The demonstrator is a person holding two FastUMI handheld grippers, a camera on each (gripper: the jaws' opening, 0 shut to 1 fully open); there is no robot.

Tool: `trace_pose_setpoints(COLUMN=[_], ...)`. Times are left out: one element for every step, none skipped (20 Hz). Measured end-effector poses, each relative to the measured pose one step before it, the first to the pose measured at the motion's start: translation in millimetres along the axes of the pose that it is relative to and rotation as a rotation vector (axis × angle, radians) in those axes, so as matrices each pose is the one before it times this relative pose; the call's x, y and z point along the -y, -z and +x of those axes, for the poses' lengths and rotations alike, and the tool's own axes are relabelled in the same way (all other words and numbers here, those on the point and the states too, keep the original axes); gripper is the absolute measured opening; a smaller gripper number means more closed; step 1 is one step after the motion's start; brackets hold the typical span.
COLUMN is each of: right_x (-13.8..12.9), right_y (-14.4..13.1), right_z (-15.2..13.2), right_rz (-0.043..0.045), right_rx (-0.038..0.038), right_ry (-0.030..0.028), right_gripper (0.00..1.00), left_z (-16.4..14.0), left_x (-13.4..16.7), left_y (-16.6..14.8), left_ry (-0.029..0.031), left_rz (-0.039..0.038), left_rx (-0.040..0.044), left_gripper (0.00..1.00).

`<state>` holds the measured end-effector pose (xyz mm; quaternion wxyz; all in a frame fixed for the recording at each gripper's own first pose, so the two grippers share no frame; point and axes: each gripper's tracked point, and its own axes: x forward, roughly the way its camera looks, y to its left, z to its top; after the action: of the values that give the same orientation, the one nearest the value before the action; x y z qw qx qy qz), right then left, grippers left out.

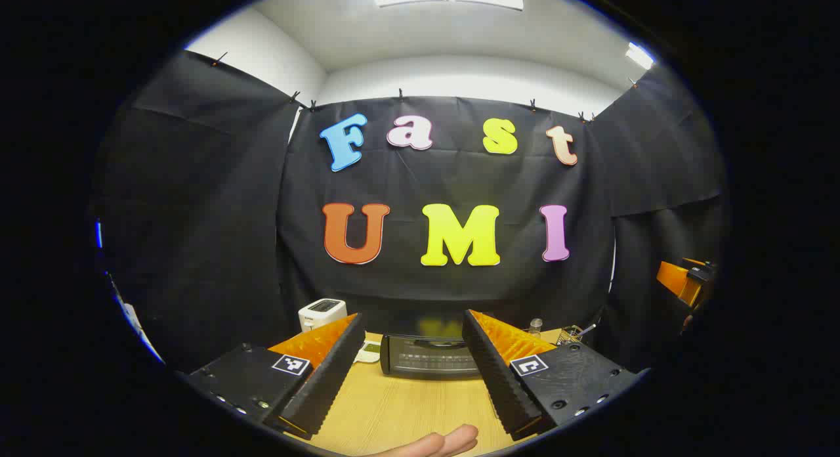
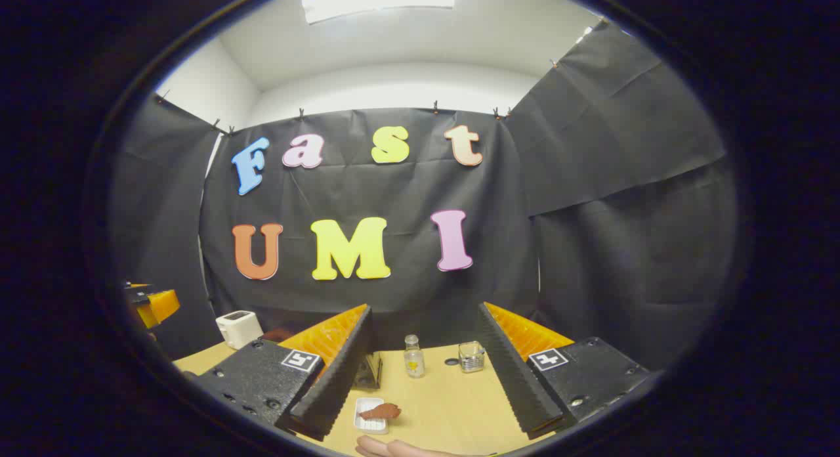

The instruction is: Open the electric oven with the left hand, put the food in, and close the electric oven.

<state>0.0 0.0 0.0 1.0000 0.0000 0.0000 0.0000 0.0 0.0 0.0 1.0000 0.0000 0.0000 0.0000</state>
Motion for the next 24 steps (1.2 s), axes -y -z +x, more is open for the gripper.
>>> trace_pose_setpoints(right_x=[2.22, 1.56, 0.97, 2.36, 3.07, 3.41, 3.96, 4.07, 5.27, 5.58, 4.90, 2.74, 0.66, -0.10, -0.58, -1.91, -2.22, -2.13, -1.24, 0.12, 2.85, 1.49, 2.75, 2.23], right_y=[1.73, 0.43, 0.40, -0.90, 0.37, 1.25, 4.12, 1.23, 1.98, 0.49, 0.20, -0.60, 2.28, 1.09, 2.89, 2.25, 3.51, 4.28, 5.98, 3.98, 3.87, 0.44, 1.10, -0.66], right_z=[0.36, 0.74, 0.04, 0.91, 3.00, 3.27, 3.15, 3.31, 3.82, 4.23, 5.35, 5.13, 5.48, 4.56, 4.70, 4.71, 4.00, 4.32, 5.01, 4.92, 4.06, 4.65, 4.51, 4.24], right_rz=[0.00562, 0.00441, 0.00123, 0.00025, 0.00100, -0.00333, -0.00471, -0.00075, 0.00524, 0.00850, 0.00645, -0.00201, -0.00903, -0.00986, -0.00643, 0.00173, 0.00616, 0.00886, 0.00647, 0.00525, 0.00268, -0.00077, -0.00736, -0.01592], right_rx=[-0.00251, 0.00217, 0.00548, 0.00550, 0.00885, 0.00511, 0.00397, 0.00460, 0.00525, 0.00595, 0.01050, 0.00983, 0.00579, 0.00220, -0.00284, -0.00230, -0.00637, -0.00933, -0.01192, -0.01130, -0.00682, -0.00237, 0.00206, 0.00816], right_ry=[-0.00540, -0.00379, -0.00572, -0.00047, 0.00049, 0.00104, 0.00082, 0.00033, 0.00458, 0.00751, 0.00810, 0.00493, 0.00011, -0.00138, -0.00277, -0.00684, -0.00931, -0.01183, -0.01152, -0.00530, -0.00134, 0.00092, 0.00337, 0.00546], right_gripper=[0.96, 0.96, 0.96, 0.96, 0.96, 0.96, 0.96, 0.96, 0.96, 0.96, 0.96, 0.96, 0.96, 0.95, 1.00, 1.00, 0.96, 0.96, 1.00, 1.00, 0.96, 0.96, 0.96, 0.96], left_z=[0.86, 0.68, 0.90, 1.25, 2.81, 2.54, 3.45, 4.02, 5.83, 6.03, 7.94, 9.41, 11.15, 12.33, 13.63, 14.47, 15.13, 16.49, 17.85, 18.17, 19.11, 18.20, 17.73, 18.24], left_x=[0.52, 1.24, 0.40, 0.57, 1.13, 3.37, 2.69, 1.72, 1.98, -0.02, -1.13, -0.99, 0.37, 4.63, 5.43, 2.92, 2.00, -0.16, 0.66, 1.90, 2.17, -1.11, -0.22, 2.01], left_y=[1.72, 3.13, 1.51, -0.70, 0.31, 1.41, 2.90, 2.21, 2.18, 0.62, 1.71, 3.12, 5.38, 4.86, 3.42, 6.06, 5.25, 6.29, 8.80, 7.88, 8.21, 10.13, 9.46, 6.23], left_ry=[0.00326, 0.00426, 0.00342, 0.00265, 0.00527, 0.01178, 0.01280, 0.01217, 0.00972, 0.00753, -0.00105, -0.00557, -0.00013, 0.01257, 0.01843, 0.01532, 0.00587, 0.00057, 0.00034, 0.00482, 0.00432, -0.00920, -0.00165, 0.00211], left_rz=[0.00449, 0.00640, 0.00612, 0.00448, 0.00095, -0.00299, -0.00736, -0.00910, -0.00621, 0.00045, 0.00229, 0.00060, 0.00008, -0.00084, -0.00399, -0.00775, -0.00524, -0.00214, 0.00715, 0.01291, 0.00996, 0.01026, 0.01140, 0.00790], left_rx=[-0.00323, -0.00312, -0.00039, 0.00389, 0.00461, 0.00335, -0.00114, 0.00061, 0.00287, 0.00256, 0.00185, -0.00398, -0.01285, -0.01406, -0.00958, -0.01188, -0.01396, -0.01758, -0.02288, -0.02298, -0.02407, -0.03400, -0.03068, -0.02293], left_gripper=[0.95, 0.95, 0.95, 0.95, 0.95, 0.95, 0.95, 0.95, 0.95, 0.95, 0.95, 0.95, 0.95, 0.95, 0.95, 0.95, 0.95, 0.95, 0.95, 0.95, 0.95, 0.95, 0.95, 0.95])
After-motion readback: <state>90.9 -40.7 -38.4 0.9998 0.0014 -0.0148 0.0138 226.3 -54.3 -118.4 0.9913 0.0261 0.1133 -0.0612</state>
